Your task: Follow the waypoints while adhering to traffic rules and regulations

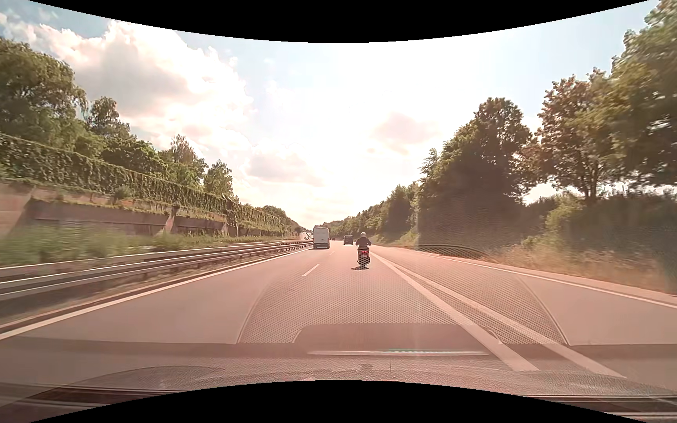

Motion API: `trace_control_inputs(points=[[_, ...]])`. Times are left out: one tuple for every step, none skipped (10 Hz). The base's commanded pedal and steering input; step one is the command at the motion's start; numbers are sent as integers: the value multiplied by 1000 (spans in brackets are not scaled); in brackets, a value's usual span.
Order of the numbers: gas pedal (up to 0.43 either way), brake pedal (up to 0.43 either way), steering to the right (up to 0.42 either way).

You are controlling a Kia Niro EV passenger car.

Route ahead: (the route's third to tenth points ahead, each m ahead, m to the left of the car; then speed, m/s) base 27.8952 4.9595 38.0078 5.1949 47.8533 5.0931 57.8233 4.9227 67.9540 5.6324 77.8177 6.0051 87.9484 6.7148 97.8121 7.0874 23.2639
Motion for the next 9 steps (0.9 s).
trace_control_inputs(points=[[280, 12, -5], [280, 6, -5], [280, 12, -5], [280, 12, -5], [280, 12, -5], [280, 12, -5], [280, 12, -5], [280, 12, -4], [280, 12, -4]])
